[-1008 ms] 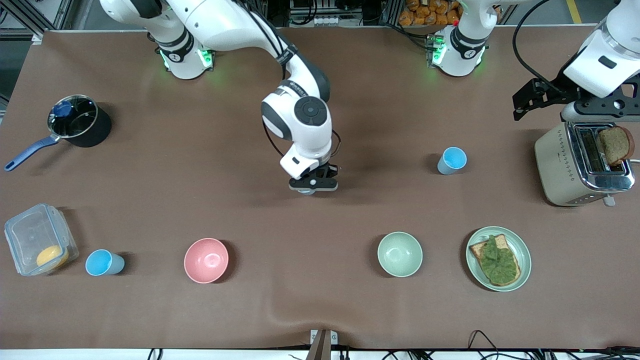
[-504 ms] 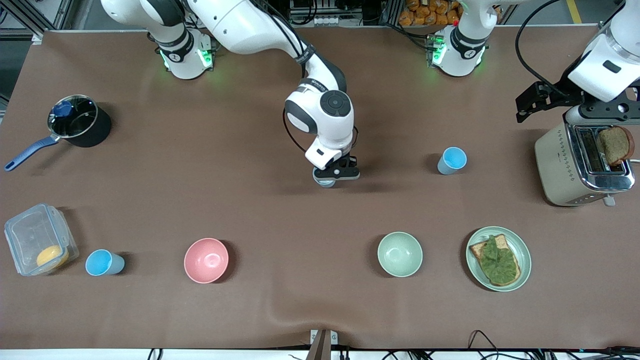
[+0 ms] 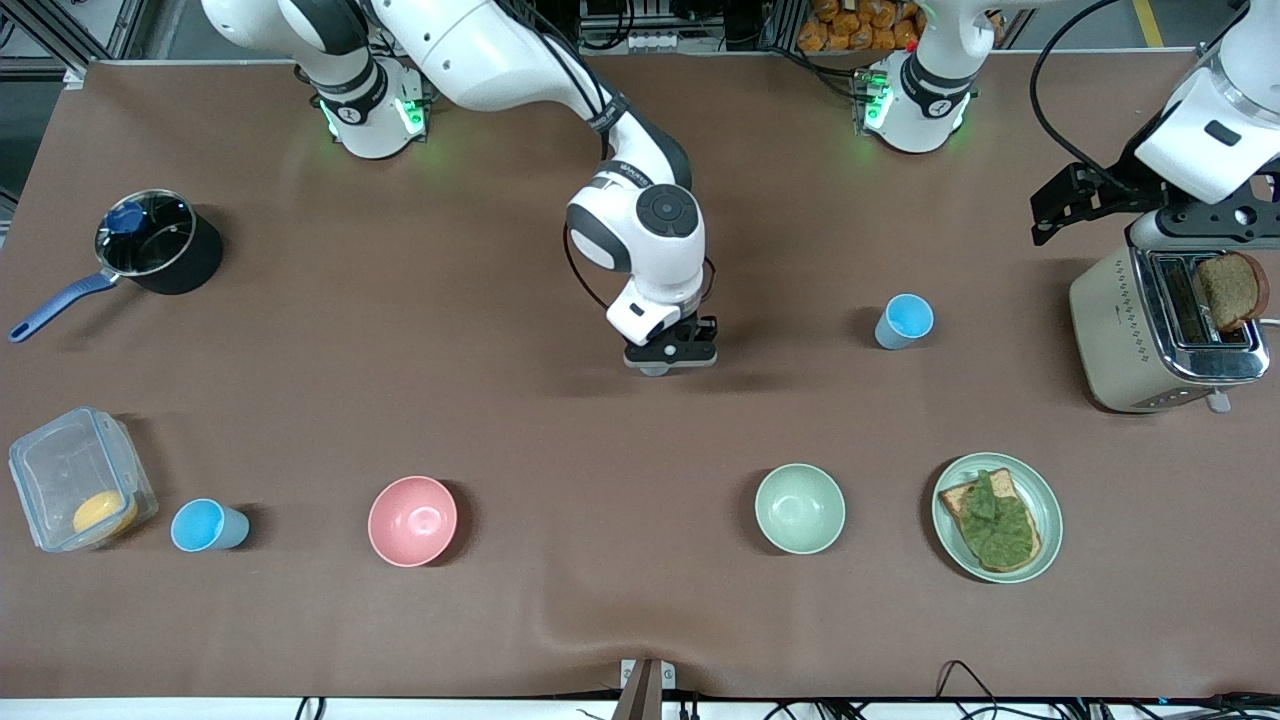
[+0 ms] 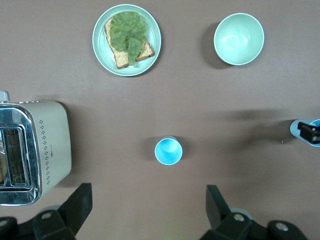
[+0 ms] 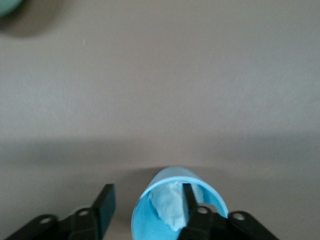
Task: Stack blue cups with both arms
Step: 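Carry the blue cup with the right gripper to the table's middle, then set the cup down, open the right gripper and withdraw it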
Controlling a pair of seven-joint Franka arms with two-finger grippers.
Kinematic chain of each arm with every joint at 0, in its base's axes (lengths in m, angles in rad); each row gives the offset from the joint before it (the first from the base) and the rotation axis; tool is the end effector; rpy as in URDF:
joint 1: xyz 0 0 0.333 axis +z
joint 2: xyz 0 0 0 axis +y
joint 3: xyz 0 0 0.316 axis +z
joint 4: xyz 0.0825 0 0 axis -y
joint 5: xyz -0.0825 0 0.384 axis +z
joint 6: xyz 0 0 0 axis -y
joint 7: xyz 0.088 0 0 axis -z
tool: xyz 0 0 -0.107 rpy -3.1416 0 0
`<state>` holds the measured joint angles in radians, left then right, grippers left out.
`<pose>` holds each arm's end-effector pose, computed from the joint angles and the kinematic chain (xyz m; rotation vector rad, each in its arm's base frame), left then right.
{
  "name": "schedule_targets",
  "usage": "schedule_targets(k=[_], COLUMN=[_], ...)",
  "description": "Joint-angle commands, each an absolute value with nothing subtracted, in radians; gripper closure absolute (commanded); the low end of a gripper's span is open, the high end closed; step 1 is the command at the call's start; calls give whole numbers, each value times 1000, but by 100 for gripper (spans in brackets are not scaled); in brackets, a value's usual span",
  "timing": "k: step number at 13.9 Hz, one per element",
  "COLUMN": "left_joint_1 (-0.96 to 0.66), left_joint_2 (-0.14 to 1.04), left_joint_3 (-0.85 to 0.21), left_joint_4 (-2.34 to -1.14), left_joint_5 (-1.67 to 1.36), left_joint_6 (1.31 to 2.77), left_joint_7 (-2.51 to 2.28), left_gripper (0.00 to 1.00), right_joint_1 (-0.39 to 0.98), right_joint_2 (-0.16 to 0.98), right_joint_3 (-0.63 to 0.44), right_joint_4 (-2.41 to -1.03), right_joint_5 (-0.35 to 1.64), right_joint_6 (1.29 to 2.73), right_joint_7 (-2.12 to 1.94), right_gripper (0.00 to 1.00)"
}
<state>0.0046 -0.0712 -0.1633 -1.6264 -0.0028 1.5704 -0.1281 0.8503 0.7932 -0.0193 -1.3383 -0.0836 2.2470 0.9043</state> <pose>0.5251 -0.0877 0.6364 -3.1345 0.0475 -0.0241 0.5062 0.5561 0.2656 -3.0989 0.0282 -0.2124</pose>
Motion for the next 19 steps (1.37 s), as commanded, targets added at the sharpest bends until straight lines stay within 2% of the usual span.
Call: schedule_targets(k=[1, 3, 6, 9, 13, 19], left_joint_1=[9, 2, 3, 6, 0, 11], left_joint_2=[-58, -55, -25, -14, -5, 18], left_joint_3=[-169, -172, -178, -176, -178, -167], left_joint_4=[-1618, -1620, -1618, -1623, -1623, -1618], left_joint_5=[-26, -31, -26, -18, -17, 12], left_joint_6=[1578, 1588, 1600, 1595, 1595, 1600], left_joint_7=[-138, -141, -143, -144, -141, -141], left_gripper=[0, 0, 0, 0, 0, 0], right_joint_1=[815, 778, 654, 505, 341, 207], right_joint_2=[721, 616, 453, 361, 249, 201], right_joint_3=[2, -8, -12, -12, -17, -18], right_joint_4=[-1330, -1342, -1339, -1347, -1451, -1466], right_joint_5=[-10, 122, 117, 120, 37, 11], right_joint_6=[2175, 2078, 1765, 1648, 1648, 1626], right_joint_7=[917, 908, 777, 642, 361, 66], right_gripper=[0, 0, 0, 0, 0, 0])
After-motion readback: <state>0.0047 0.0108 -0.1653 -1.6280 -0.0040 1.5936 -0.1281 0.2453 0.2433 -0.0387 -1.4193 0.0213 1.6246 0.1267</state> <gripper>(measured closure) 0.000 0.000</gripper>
